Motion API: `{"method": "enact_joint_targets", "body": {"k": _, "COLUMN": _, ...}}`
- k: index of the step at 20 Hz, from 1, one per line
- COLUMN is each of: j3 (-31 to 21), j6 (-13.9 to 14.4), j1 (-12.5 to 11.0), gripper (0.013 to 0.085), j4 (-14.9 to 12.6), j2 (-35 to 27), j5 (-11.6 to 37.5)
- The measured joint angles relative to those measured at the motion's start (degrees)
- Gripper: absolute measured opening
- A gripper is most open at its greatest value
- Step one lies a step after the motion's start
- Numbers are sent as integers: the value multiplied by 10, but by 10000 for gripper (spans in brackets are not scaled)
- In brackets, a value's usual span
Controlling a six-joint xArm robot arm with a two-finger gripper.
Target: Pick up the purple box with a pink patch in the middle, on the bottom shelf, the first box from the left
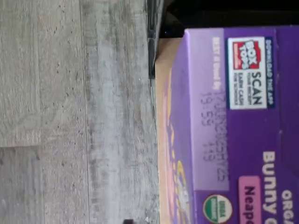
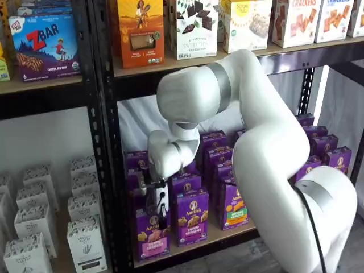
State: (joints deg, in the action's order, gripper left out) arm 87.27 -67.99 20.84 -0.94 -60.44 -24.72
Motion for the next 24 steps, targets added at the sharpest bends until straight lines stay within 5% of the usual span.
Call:
{"method": "enact_joint_targets", "body": {"k": 9, "j3": 2, "j6": -4, "j1": 0, "gripper": 570, "j4": 4, "j2": -4, "j5": 1}}
{"method": "enact_joint_targets", "body": {"k": 24, "j3": -1, "j6": 4, "j1": 1, "gripper": 570, "j4": -3, "j2": -3, "j5": -1}}
